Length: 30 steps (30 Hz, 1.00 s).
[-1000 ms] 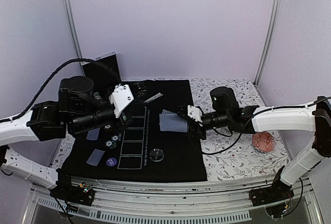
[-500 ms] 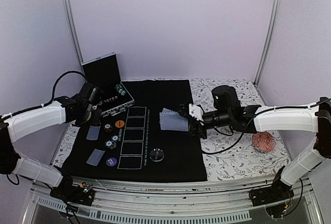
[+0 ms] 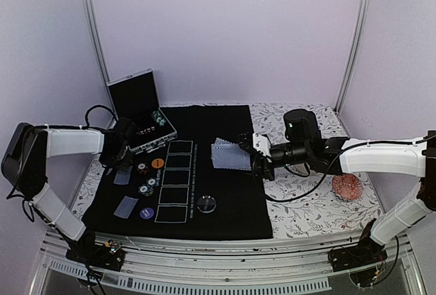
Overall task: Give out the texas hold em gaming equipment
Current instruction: Distribute the poker card in the big blind area.
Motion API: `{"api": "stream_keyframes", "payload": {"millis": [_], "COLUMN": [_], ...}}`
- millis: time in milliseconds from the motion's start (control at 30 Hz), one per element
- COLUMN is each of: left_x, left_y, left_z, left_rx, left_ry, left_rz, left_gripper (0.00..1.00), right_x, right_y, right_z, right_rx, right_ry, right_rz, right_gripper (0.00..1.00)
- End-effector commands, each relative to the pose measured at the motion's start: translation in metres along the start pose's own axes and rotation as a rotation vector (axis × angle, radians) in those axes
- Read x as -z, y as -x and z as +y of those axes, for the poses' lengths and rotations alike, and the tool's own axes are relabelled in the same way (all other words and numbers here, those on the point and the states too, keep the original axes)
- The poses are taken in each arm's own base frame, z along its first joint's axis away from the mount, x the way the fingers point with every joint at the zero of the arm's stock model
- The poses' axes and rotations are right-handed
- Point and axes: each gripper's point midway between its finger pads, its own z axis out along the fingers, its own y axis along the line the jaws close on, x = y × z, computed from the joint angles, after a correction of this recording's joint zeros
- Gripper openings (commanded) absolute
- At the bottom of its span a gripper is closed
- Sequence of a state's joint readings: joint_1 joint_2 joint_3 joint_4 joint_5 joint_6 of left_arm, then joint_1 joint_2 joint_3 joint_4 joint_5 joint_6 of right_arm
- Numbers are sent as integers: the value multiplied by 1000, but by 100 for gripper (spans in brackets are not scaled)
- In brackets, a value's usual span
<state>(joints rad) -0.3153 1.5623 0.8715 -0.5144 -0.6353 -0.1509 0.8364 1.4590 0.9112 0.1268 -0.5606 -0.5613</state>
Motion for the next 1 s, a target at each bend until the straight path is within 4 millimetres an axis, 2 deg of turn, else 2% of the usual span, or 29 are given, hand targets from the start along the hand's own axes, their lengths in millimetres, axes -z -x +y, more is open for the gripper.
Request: {"api": "stream_keyframes", "payload": {"millis": [0,167,533,633,867,967], "left_x": [-7,-18,-22,-20,-16,-14], "left_y": [6,-1,-4,-2,-1,0], "left_z": [-9,-13,-29,-34,-36,-38], "left_rx": [4,-15,-37,-41,-36,-39], "left_ry": [-34,-35,-116,-146,-164,-173], "left_rz": [16,68,90,90,84,80], "left_gripper": [0,0,0,7,5,13], "right_x": [8,9,11,11,11,11], "right_y": [18,19,22,22,23,22], "right_z": [-2,-2,-1,-2,-2,-2], "right_rx": [30,33,32,32,28,27], "right_ry": [-5,0,-2,-4,-7,-9], "right_rz": [-46,-52,-57,-57,-57,-55], "right_gripper": [36,36,36,36,36,37]}}
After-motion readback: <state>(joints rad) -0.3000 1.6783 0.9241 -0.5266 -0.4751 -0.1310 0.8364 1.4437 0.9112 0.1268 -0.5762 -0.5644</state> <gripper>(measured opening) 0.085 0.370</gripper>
